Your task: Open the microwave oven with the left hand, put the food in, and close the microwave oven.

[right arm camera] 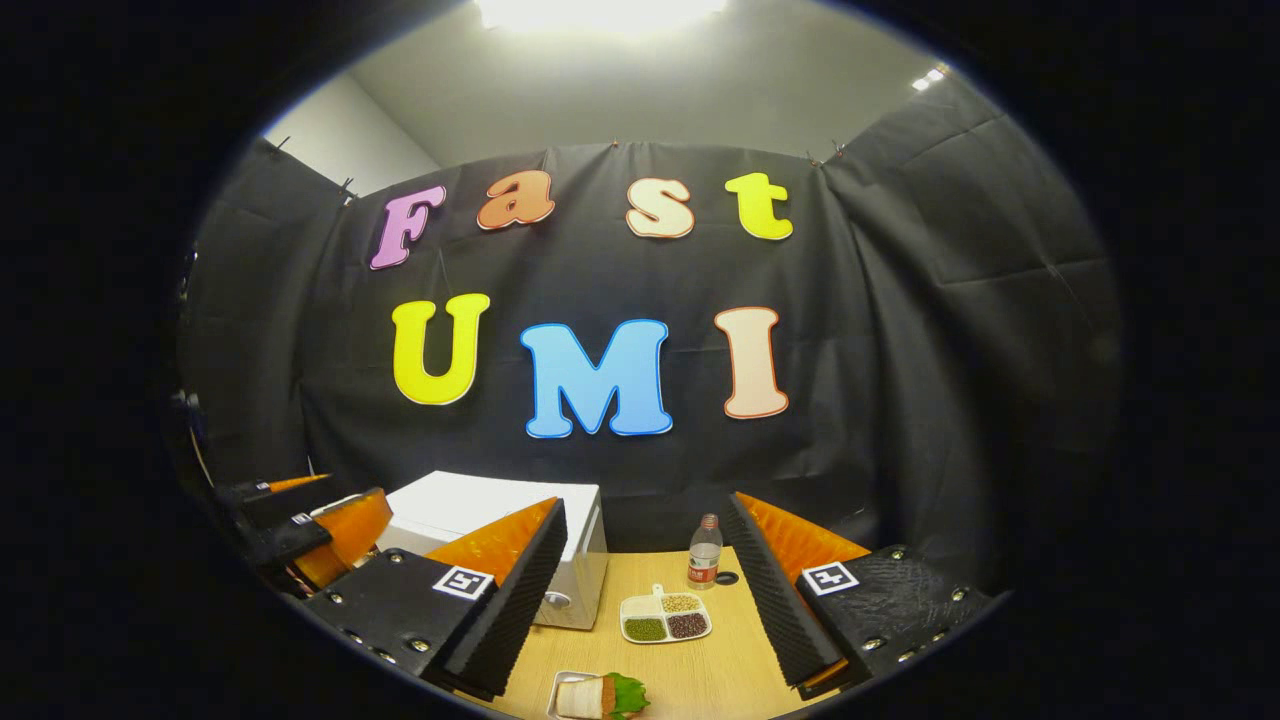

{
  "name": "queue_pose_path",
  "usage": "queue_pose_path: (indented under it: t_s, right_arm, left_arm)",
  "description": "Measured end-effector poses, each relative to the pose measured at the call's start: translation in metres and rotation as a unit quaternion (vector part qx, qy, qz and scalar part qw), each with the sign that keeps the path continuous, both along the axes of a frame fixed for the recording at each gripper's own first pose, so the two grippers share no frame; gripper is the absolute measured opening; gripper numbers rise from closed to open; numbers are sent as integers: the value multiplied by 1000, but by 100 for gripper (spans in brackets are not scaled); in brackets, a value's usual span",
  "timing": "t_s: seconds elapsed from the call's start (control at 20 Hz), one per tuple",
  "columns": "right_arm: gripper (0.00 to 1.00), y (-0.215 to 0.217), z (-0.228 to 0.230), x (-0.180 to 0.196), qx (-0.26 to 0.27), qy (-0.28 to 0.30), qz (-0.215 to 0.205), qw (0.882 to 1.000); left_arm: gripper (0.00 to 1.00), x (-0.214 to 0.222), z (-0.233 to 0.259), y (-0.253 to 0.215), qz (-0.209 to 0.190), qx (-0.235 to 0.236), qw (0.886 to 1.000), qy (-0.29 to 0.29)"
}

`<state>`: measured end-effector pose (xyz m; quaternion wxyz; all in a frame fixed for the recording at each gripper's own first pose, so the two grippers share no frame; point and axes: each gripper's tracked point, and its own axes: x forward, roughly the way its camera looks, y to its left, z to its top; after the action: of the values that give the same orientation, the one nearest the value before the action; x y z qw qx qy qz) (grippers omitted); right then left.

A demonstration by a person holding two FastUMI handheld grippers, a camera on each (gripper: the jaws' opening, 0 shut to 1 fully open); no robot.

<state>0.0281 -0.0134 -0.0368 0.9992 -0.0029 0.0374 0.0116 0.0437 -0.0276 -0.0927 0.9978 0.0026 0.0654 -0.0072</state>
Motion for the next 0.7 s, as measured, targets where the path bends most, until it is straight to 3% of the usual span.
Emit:
queue_pose_path:
  t_s: [0.4,0.7]
  right_arm:
    - [96,-24,-27,14,-4,31,-14,999]
    - [96,-50,-56,25,-4,71,-31,997]
  left_arm:
    - [95,47,-108,-25,-22,11,998,66]
    - [96,87,-202,-22,-9,14,992,123]
